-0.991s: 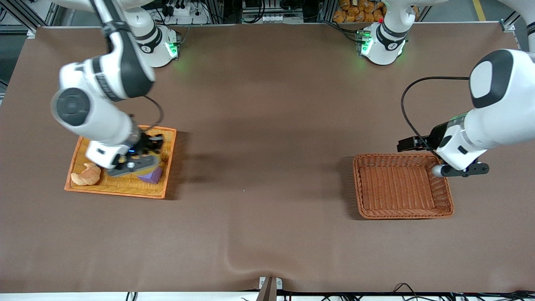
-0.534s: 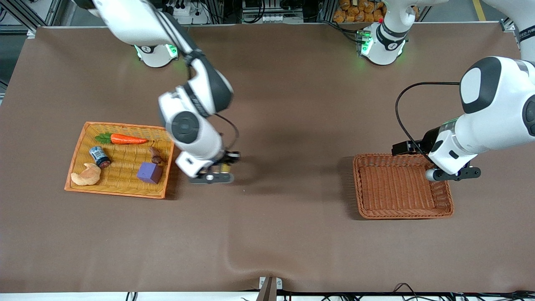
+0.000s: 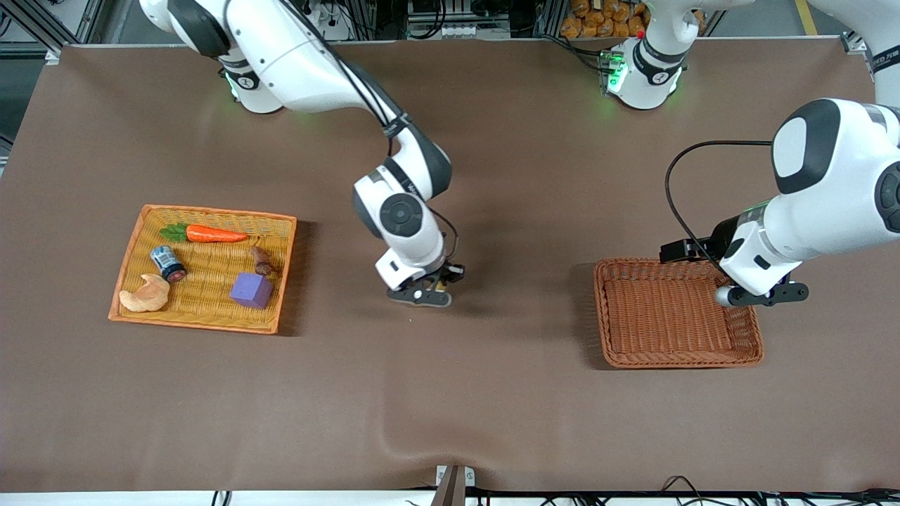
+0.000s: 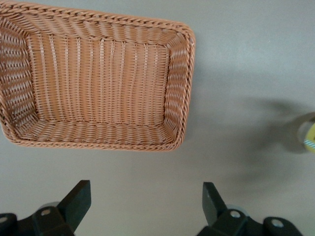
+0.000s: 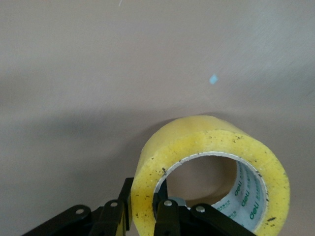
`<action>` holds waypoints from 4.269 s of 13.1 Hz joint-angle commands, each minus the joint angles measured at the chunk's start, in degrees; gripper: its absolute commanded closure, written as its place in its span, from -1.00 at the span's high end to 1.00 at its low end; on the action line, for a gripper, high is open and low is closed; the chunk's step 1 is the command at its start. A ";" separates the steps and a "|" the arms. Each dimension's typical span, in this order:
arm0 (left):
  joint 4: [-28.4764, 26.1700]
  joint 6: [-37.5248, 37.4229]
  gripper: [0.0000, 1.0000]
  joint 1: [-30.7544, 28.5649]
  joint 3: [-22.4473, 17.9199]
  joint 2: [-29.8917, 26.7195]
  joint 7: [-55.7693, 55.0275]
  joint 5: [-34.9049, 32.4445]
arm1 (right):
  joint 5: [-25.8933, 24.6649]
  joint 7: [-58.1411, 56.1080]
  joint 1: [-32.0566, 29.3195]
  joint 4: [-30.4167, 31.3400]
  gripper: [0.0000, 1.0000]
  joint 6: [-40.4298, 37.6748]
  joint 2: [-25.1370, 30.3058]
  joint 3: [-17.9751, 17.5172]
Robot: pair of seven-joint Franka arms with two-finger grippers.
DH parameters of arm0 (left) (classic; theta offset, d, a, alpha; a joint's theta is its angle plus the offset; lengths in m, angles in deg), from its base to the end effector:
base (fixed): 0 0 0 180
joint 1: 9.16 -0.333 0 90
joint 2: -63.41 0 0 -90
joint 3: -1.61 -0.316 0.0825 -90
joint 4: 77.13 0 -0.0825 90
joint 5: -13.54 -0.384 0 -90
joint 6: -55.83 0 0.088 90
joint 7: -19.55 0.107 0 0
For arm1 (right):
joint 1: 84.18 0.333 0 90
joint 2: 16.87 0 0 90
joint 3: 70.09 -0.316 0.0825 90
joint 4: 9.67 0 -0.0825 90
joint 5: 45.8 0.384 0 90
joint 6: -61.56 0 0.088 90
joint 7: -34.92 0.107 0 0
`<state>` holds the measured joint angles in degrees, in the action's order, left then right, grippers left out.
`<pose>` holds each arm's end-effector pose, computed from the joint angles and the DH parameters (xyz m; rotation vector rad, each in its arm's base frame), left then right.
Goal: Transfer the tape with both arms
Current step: 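Set the tape on the table midway between the two grippers, then grasp the tape with the left gripper while the right gripper withdraws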
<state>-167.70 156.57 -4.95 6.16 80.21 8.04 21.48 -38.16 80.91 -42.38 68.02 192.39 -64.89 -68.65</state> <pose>0.6281 -0.1041 0.4609 2.9967 0.1256 -0.2117 0.5647 0.4896 0.2274 -3.0060 0.2589 -0.0096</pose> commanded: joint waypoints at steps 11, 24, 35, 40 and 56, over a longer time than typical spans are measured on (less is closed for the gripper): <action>1.01 14.57 1.00 12.47 0.02 8.60 -22.14 -1.53 | 1.06 2.79 -5.31 -1.93 1.00 -2.75 5.28 0.86; 7.86 21.67 1.00 32.25 0.11 25.81 -44.56 -8.83 | -1.39 -16.19 -22.96 9.83 1.00 -23.24 37.18 1.38; 8.48 36.55 1.00 35.51 -0.07 30.66 -49.14 -9.18 | -8.43 -38.78 -39.25 6.51 1.00 -39.59 42.48 1.20; 8.39 36.64 1.00 37.97 -0.33 32.59 -48.43 -13.83 | -8.26 -42.38 -40.21 4.23 1.00 -39.33 41.34 1.20; 8.30 27.24 -1.00 36.57 -0.42 25.40 -49.92 -17.62 | -8.61 -43.88 -39.95 2.73 1.00 -40.03 38.88 1.20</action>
<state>-158.79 186.17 32.41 5.88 109.63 -40.28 5.10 -46.93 37.84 -81.47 71.56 153.31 -26.35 -66.78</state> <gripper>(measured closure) 0.780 0.000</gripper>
